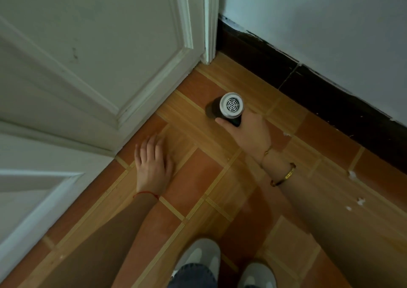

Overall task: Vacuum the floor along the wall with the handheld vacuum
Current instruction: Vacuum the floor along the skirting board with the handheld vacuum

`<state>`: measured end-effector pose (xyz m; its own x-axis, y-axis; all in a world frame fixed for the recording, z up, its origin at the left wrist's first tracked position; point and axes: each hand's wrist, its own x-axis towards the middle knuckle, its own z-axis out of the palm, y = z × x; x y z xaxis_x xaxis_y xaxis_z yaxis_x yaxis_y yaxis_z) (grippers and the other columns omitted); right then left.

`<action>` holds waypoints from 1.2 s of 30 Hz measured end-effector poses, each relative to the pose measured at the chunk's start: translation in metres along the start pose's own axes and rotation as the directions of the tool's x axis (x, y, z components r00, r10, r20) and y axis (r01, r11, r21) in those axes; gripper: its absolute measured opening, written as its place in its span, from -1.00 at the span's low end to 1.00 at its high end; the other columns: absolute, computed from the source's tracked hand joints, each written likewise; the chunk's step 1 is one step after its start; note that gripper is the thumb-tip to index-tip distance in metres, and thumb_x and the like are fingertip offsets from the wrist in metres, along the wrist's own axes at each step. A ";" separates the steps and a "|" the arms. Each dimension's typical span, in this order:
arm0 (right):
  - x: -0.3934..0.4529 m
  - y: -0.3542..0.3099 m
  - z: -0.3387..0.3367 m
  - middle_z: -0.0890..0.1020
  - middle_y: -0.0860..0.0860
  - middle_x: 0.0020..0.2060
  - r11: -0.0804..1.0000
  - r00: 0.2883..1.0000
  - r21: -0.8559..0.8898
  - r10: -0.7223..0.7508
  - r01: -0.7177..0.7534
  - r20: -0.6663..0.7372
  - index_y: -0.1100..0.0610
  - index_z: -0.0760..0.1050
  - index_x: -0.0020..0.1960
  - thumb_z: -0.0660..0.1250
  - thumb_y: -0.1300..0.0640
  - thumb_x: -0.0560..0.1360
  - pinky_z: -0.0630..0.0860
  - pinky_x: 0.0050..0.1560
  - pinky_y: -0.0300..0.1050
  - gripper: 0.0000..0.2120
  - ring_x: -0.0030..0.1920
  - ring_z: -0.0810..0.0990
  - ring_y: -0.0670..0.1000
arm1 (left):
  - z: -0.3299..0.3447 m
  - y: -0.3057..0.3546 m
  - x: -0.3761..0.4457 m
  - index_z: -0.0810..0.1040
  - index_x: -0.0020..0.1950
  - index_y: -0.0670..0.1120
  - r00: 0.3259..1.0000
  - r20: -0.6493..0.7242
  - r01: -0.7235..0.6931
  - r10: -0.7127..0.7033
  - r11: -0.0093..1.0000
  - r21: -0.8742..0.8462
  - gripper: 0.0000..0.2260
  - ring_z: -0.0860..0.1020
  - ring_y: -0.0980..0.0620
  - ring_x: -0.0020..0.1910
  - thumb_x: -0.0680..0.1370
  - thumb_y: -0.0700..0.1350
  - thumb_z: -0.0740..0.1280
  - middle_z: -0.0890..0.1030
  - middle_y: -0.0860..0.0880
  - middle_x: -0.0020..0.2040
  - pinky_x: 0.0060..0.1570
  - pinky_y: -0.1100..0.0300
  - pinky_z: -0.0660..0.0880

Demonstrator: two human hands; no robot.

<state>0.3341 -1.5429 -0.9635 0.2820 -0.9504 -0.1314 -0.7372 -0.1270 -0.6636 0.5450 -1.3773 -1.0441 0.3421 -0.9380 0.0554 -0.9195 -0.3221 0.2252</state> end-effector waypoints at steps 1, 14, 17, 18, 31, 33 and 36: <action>-0.001 -0.005 0.005 0.66 -0.03 -0.01 0.999 0.999 0.022 -0.027 0.026 0.038 0.08 0.45 0.30 0.34 -0.33 0.39 0.57 -0.14 -0.13 -0.35 -0.06 0.62 -0.04 | 0.000 -0.005 -0.004 0.35 0.47 -0.17 1.000 0.000 0.028 -0.028 1.000 0.000 -0.54 0.32 -0.23 0.47 0.62 0.00 0.11 0.37 -0.18 0.47 0.53 -0.22 0.10; 0.007 -0.041 0.041 0.66 0.02 0.04 0.991 0.989 0.006 -0.131 0.131 0.067 0.12 0.41 0.33 0.37 -0.29 0.41 0.58 -0.13 -0.12 -0.34 -0.02 0.64 0.02 | 0.003 -0.015 -0.012 0.32 0.51 -0.16 0.995 0.012 0.100 -0.100 0.995 -0.017 -0.51 0.29 -0.18 0.50 0.62 0.04 0.11 0.35 -0.16 0.49 0.55 -0.20 0.07; 0.018 -0.046 0.049 0.66 0.02 0.05 0.986 0.984 0.035 -0.167 0.165 0.066 0.13 0.44 0.30 0.37 -0.30 0.40 0.60 -0.07 -0.07 -0.35 0.00 0.64 0.01 | 0.003 -0.017 -0.012 0.31 0.51 -0.14 0.994 0.016 0.106 -0.105 0.994 -0.038 -0.50 0.28 -0.17 0.51 0.62 0.04 0.11 0.34 -0.15 0.50 0.56 -0.19 0.04; 0.018 -0.049 0.053 0.66 0.01 0.05 0.982 0.978 0.065 -0.184 0.179 0.099 0.14 0.46 0.29 0.38 -0.28 0.40 0.59 -0.06 -0.10 -0.36 0.00 0.64 -0.01 | 0.003 -0.018 -0.011 0.31 0.51 -0.14 0.995 0.016 0.104 -0.103 0.994 -0.040 -0.50 0.28 -0.17 0.51 0.62 0.05 0.12 0.34 -0.15 0.50 0.56 -0.18 0.03; 0.050 -0.046 0.056 0.67 0.02 0.05 0.981 0.983 0.069 -0.182 0.182 -0.009 0.16 0.43 0.33 0.36 -0.31 0.40 0.56 -0.09 -0.21 -0.31 -0.01 0.64 -0.05 | 0.004 -0.018 -0.011 0.30 0.52 -0.14 0.995 0.025 0.093 -0.092 0.995 -0.047 -0.50 0.24 -0.17 0.52 0.61 0.02 0.17 0.32 -0.15 0.51 0.56 -0.19 0.00; 0.062 -0.043 0.053 0.66 0.02 0.06 0.988 0.989 0.064 -0.138 0.142 -0.059 0.17 0.46 0.30 0.37 -0.30 0.40 0.48 -0.11 -0.27 -0.32 0.04 0.63 -0.04 | 0.004 -0.018 -0.010 0.30 0.52 -0.14 0.995 0.024 0.098 -0.097 0.994 -0.045 -0.50 0.24 -0.17 0.53 0.61 0.01 0.17 0.31 -0.15 0.52 0.56 -0.18 0.00; 0.067 -0.048 0.055 0.66 0.02 0.07 0.983 0.986 0.091 -0.154 0.159 -0.056 0.17 0.47 0.29 0.37 -0.31 0.39 0.56 -0.03 -0.17 -0.32 0.05 0.63 -0.04 | 0.003 -0.019 -0.011 0.30 0.52 -0.14 0.994 0.027 0.106 -0.105 0.993 -0.046 -0.50 0.24 -0.17 0.53 0.61 0.02 0.17 0.31 -0.15 0.52 0.56 -0.18 0.00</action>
<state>0.4221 -1.5848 -0.9807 0.3576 -0.9338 0.0140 -0.6243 -0.2501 -0.7401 0.5578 -1.3616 -1.0521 0.4316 -0.9021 0.0049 -0.8680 -0.4138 0.2746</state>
